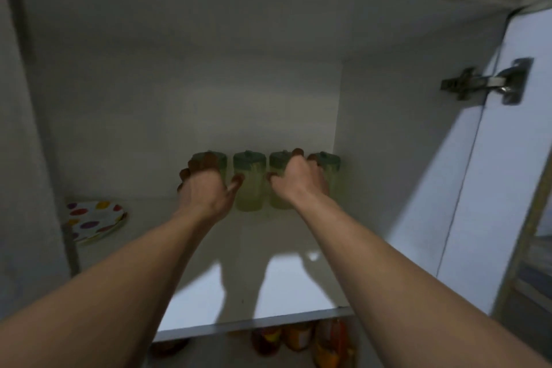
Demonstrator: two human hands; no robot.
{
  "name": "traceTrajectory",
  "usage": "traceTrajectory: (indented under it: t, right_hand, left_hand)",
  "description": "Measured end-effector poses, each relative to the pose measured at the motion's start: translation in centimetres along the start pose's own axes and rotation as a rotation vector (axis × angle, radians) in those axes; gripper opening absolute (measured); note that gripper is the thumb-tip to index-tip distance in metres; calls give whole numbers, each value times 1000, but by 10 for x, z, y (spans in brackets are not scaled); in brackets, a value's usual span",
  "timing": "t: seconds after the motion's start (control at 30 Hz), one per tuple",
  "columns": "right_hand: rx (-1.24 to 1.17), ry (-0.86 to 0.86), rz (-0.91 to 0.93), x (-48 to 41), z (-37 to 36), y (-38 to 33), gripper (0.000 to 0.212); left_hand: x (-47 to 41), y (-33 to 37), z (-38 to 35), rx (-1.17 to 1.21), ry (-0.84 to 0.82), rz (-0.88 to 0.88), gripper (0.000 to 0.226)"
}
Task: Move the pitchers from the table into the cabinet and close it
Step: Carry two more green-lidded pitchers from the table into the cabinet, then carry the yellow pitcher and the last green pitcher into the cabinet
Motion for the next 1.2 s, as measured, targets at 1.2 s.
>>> traceTrajectory:
  t: [1.2]
  right_hand:
    - [-230, -443, 687, 486, 12, -347, 62]
  left_hand:
    - [429, -247, 491, -516, 180, 343, 54]
Point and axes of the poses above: each hand's wrist, its own x-axis away from the middle knuckle, its own z-axis out of the back of the hand, y = z × x, the point moved 10 cm from there along -x, towards the middle knuckle, and after that the axes turned 8 degrees about -x, right-handed, at the moved point
